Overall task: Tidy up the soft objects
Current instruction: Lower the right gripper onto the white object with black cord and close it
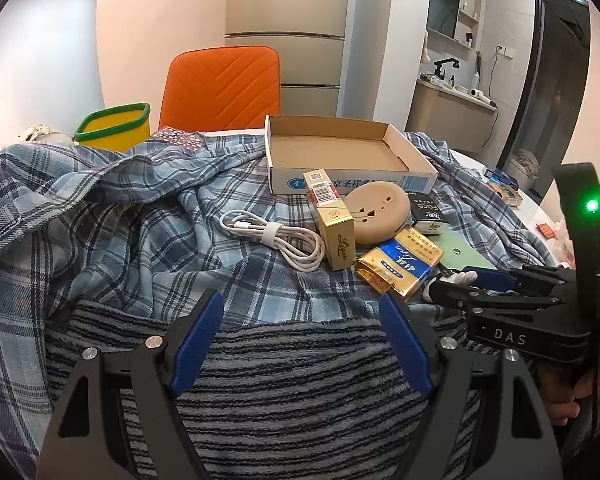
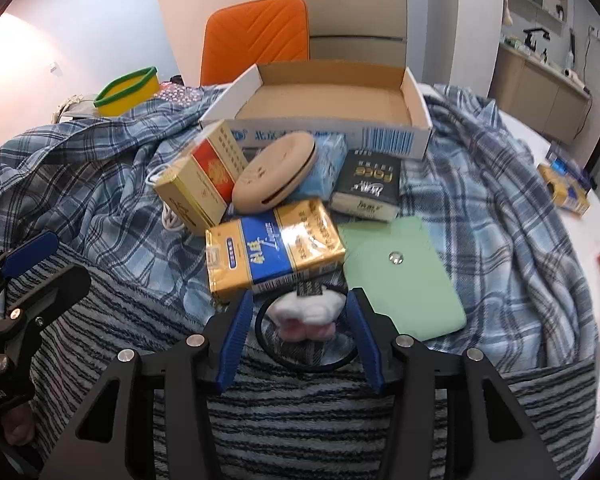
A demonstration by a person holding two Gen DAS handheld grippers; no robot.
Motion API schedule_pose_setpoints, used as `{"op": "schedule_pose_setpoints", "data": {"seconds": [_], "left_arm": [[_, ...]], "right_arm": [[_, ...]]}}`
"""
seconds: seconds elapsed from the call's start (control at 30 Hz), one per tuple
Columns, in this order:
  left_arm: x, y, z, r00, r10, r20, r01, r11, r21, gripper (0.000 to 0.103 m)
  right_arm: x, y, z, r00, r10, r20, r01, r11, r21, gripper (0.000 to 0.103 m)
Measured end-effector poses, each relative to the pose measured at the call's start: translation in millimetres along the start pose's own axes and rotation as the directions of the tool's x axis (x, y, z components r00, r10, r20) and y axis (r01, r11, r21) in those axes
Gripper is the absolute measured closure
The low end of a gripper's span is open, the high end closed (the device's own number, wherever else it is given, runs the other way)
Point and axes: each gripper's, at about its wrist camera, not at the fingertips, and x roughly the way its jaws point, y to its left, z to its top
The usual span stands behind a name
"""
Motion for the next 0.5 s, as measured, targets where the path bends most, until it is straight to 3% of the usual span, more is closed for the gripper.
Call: {"op": "schedule_pose_setpoints", "data": {"seconds": [0.17,0.33,0.5], "left_arm": [[-1.1,-0.8,-0.1,1.000,0.001,0.007,-0.001,1.000,0.008,0.024],[-8.9,-2.2,4.3,0.999,0.019,0.035,-0.020,0.999,0.025,0.024],[-16.5,0.3,21.3,0.997,0.025,0.070,-0.027,0.999,0.021,0.024]], "right_arm": [[4.1,-1.3,-0.1,1.000,-0.012,-0.021,0.012,1.000,0.007,0.066],[1.5,-4.4,-0.3,1.000,-0.003,-0.010,0.003,1.000,0.021,0.071],[-22.8,-1.6,3.9,0.994,-0.036,0.105,0.037,0.999,-0.004,0.072]]}}
